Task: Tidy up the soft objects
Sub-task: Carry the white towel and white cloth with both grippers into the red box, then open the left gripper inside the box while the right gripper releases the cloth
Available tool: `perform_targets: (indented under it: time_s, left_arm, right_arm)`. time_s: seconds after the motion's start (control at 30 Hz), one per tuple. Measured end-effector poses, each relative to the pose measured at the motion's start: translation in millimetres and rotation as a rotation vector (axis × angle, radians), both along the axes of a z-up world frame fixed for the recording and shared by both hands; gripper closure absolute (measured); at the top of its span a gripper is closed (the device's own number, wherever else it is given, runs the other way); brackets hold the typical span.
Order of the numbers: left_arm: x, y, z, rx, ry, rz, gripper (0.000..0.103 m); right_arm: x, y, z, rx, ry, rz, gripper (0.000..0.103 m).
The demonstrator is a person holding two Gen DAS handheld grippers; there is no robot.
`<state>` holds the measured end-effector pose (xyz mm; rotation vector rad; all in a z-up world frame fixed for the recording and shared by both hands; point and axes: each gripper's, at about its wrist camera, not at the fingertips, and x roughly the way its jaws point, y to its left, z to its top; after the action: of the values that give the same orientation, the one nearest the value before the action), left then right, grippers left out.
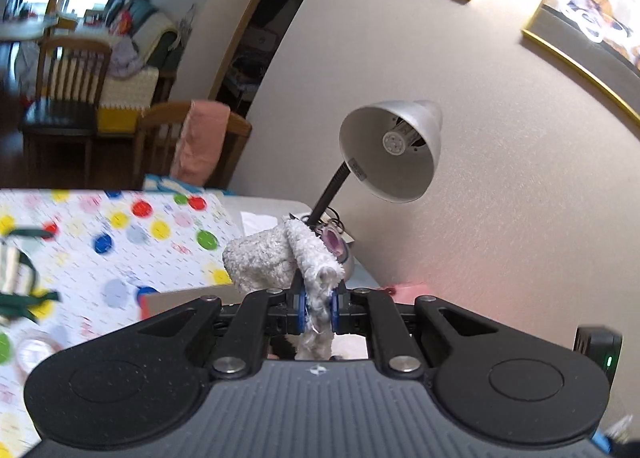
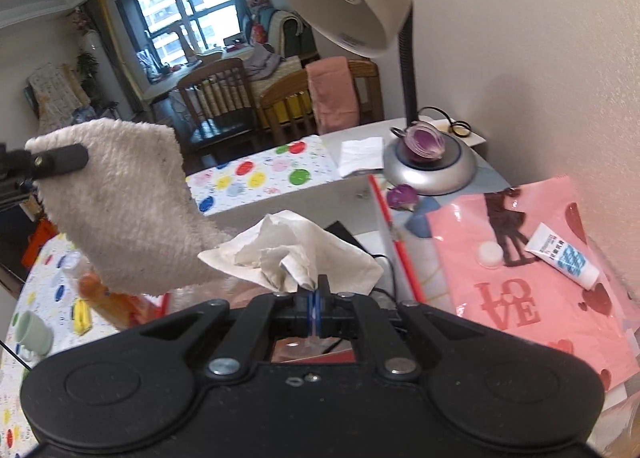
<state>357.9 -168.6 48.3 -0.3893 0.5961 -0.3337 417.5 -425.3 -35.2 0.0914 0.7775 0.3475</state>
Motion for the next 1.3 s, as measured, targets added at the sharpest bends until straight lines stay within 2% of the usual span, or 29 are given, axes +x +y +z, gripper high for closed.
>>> perform_targets:
  time_s: [0.27, 0.5, 0.7, 0.87, 1.03, 1.1, 1.13, 1.23, 1.3]
  left_arm:
    - [49.7, -14.6, -39.2, -0.137, 0.089, 0.042, 0.092]
    - [69.3, -22.8, -76.5, -0.095, 0.155, 0.05, 0.092]
    - [72.2, -20.9, -102.1, -0.018, 0.215, 0.048, 0.092]
    - [71.7, -29.1, -118.4, 0.088, 0.269, -0.036, 0.092]
    - [63.0, -41.6, -126.1, 0.225, 0.267, -0.108, 0.092]
    - [60.5, -43.3, -127.2, 0.253, 0.265, -0.127, 0.092]
    - [58.8, -43.5, -127.3, 0.264, 0.265, -0.132, 0.091]
    - [53.8, -43.9, -127.0, 0.289, 0.262, -0.158, 0.091]
    - [49.7, -44.5, -126.0, 0.305, 0.253, -0.177, 0.091]
  right_arm:
    - [25.5, -3.8, -20.5, -0.062, 0.011, -0.042, 0.102]
    - [41.3, 11.9, -44.5, -0.108, 0.052, -0.011, 0.102]
    - [46.4, 24.6, -57.1, -0.118, 0.08, 0.025, 0.101]
    - [46.0, 32.3, -64.8, -0.144, 0.093, 0.041, 0.093]
    - [42.5, 38.1, -69.2, -0.172, 0.101, 0.052, 0.087]
    - [40.8, 40.2, -69.9, -0.178, 0.106, 0.058, 0.085]
    - [39.7, 41.3, -69.9, -0.181, 0.105, 0.061, 0.083]
    - [37.2, 42.8, -69.8, -0.18, 0.106, 0.062, 0.068]
    - [35.4, 42.7, -69.3, -0.17, 0.103, 0.06, 0.064]
